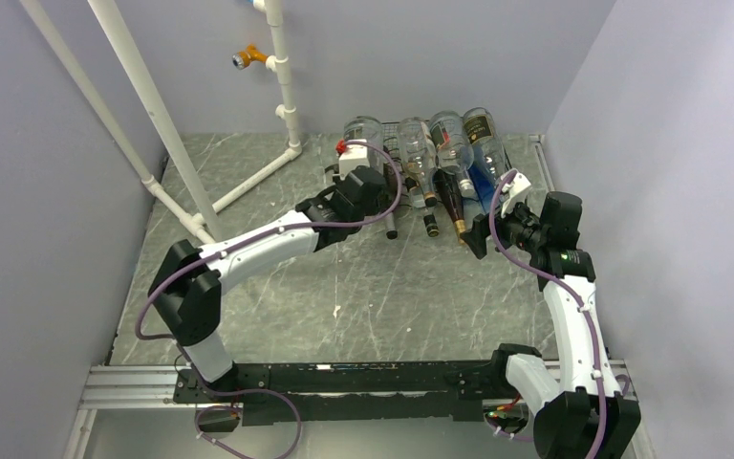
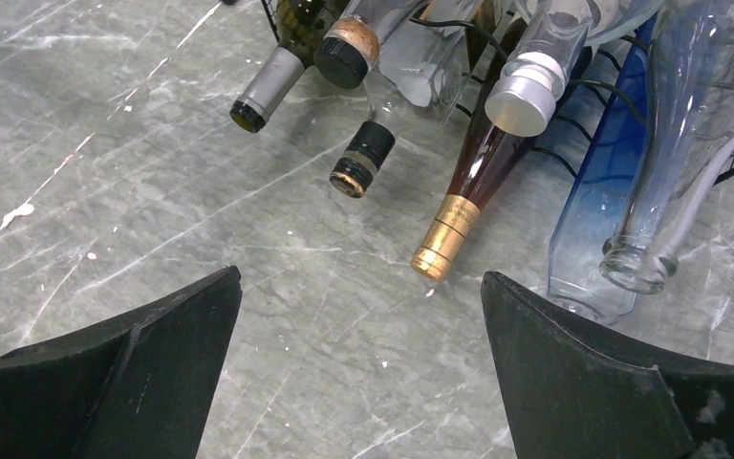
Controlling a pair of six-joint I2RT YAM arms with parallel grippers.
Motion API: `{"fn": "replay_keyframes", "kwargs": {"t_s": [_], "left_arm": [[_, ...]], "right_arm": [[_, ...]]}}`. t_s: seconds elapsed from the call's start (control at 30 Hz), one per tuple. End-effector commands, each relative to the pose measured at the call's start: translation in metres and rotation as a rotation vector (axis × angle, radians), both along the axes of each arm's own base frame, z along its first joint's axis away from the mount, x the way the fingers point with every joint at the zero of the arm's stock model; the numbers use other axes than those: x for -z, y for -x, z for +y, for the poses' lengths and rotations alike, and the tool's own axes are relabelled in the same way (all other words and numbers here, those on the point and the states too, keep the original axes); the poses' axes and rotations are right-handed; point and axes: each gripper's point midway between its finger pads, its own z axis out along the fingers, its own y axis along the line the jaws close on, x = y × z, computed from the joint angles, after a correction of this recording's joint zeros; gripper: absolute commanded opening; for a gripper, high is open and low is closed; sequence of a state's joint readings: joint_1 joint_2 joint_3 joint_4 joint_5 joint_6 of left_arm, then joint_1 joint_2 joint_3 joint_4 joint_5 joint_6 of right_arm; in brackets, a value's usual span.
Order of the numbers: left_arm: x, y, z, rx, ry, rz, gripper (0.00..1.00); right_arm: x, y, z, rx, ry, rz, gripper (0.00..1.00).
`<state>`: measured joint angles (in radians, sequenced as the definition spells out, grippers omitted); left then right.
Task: Take the wine bottle off the wine rack
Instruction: Pick up the wine bottle from the wine rack.
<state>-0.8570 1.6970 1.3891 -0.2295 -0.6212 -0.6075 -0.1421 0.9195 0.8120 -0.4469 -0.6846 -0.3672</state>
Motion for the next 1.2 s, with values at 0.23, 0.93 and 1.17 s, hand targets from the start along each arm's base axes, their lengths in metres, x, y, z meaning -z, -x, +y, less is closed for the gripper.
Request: {"fn": "replay_keyframes", "kwargs": {"t_s": [0.23,0.93,1.17], "left_arm": [[-0.131,0.011,0.003,0.031,0.339,-0.311,0.00],[-0.128,0.082,0.016,0.239,0.401,-0.286,0.00],[-0.116,0.109,0.017,0.326,0.408,-0.241,0.00]], "right_arm": [[-0.006,-0.006,-0.001,-0.003,0.014,-0.039,1.00],[-0.003,-0.005,0.000,-0.018,0.018,-0.040,1.00],[-0.004,-0.001,0.004,-0.046,0.015,-0.047,1.00]]}}
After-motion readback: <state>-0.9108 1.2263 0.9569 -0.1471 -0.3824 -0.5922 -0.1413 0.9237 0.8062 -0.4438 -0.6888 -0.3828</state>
